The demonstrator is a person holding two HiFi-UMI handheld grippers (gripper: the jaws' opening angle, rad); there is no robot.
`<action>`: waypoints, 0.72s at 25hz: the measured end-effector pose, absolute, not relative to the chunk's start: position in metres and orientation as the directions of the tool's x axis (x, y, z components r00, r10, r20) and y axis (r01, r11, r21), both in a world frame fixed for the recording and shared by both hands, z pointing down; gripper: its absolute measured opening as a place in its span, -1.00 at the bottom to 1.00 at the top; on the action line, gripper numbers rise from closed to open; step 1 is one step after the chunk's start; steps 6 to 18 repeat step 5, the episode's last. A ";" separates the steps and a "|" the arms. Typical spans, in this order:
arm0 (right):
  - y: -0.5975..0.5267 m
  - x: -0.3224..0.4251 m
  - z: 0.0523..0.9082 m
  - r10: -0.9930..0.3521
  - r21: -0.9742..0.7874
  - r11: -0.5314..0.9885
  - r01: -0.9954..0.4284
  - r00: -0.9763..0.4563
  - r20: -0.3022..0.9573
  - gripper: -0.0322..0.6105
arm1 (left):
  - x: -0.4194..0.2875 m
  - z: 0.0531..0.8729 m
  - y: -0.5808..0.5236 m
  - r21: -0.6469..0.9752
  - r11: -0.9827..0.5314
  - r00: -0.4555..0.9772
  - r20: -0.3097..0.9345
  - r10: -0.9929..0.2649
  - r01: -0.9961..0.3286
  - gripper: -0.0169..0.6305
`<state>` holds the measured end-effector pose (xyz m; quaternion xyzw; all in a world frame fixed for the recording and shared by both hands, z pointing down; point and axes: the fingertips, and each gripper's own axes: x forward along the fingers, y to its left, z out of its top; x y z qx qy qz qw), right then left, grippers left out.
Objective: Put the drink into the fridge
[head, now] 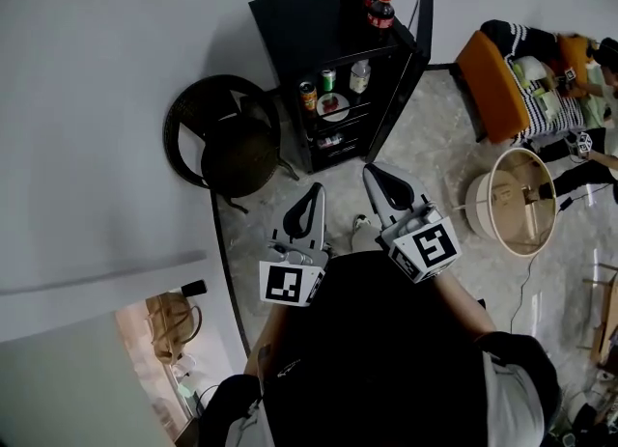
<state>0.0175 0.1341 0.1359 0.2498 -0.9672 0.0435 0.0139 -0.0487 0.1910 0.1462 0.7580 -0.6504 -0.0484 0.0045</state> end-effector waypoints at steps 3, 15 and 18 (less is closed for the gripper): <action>0.136 0.020 0.141 -0.478 -0.083 0.872 -0.482 -0.876 0.064 -0.86 | -0.045 0.152 0.196 0.085 -0.147 0.143 -0.053 -0.988 -0.986 -0.92; 0.138 0.022 0.144 -0.474 -0.083 0.874 -0.478 -0.878 0.071 -0.86 | -0.041 0.155 0.199 0.102 -0.142 0.137 -0.049 -0.989 -0.985 -0.92; 0.138 0.022 0.144 -0.474 -0.083 0.874 -0.478 -0.878 0.071 -0.86 | -0.041 0.155 0.199 0.102 -0.142 0.137 -0.049 -0.989 -0.985 -0.92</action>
